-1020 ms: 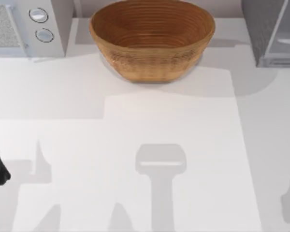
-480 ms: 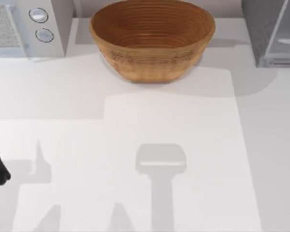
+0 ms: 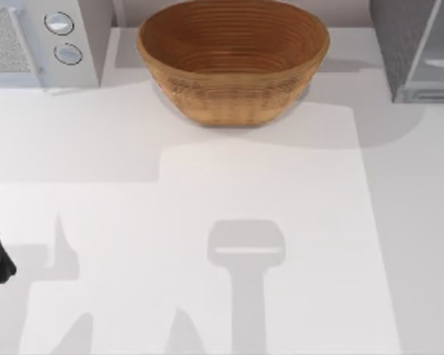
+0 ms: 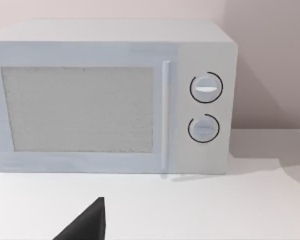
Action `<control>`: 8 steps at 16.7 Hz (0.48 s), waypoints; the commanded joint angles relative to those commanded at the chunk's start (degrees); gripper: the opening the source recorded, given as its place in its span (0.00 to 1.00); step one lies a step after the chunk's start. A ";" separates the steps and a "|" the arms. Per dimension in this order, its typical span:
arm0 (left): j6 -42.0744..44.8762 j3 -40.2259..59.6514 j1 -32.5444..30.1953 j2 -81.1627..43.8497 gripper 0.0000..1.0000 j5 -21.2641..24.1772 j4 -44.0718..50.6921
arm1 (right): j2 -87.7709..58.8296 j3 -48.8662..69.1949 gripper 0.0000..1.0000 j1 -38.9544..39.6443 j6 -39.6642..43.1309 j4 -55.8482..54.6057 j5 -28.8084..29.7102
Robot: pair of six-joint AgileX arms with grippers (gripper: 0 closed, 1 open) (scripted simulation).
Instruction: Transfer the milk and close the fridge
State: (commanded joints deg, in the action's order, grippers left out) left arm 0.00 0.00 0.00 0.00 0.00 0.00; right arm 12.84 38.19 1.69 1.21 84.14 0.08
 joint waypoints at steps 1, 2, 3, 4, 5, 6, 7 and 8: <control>0.00 0.00 0.00 0.00 1.00 0.00 0.00 | -1.16 0.60 1.00 -1.12 1.18 0.16 -0.73; 0.00 0.00 0.00 0.00 1.00 0.00 0.00 | -2.93 1.49 1.00 -2.82 2.97 0.40 -1.79; 0.00 0.00 0.00 0.00 1.00 0.00 0.00 | -5.30 2.62 1.00 -5.06 5.37 0.69 -3.13; 0.00 0.00 0.00 0.00 1.00 0.00 0.00 | -8.23 3.94 1.00 -7.81 8.37 1.02 -4.69; 0.00 0.00 0.00 0.00 1.00 0.00 0.00 | -11.68 5.42 1.00 -11.01 11.92 1.37 -6.44; 0.00 0.00 0.00 0.00 1.00 0.00 0.00 | -15.63 7.05 1.00 -14.62 15.95 1.74 -8.37; 0.00 0.00 0.00 0.00 1.00 0.00 0.00 | -20.03 8.81 1.00 -18.58 20.38 2.12 -10.46; 0.00 0.00 0.00 0.00 1.00 0.00 0.00 | -24.84 10.65 1.00 -22.88 25.17 2.49 -12.68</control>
State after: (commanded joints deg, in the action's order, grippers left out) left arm 0.00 0.00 0.00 0.00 0.00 0.00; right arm -12.00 48.83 -21.19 26.38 86.63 -12.59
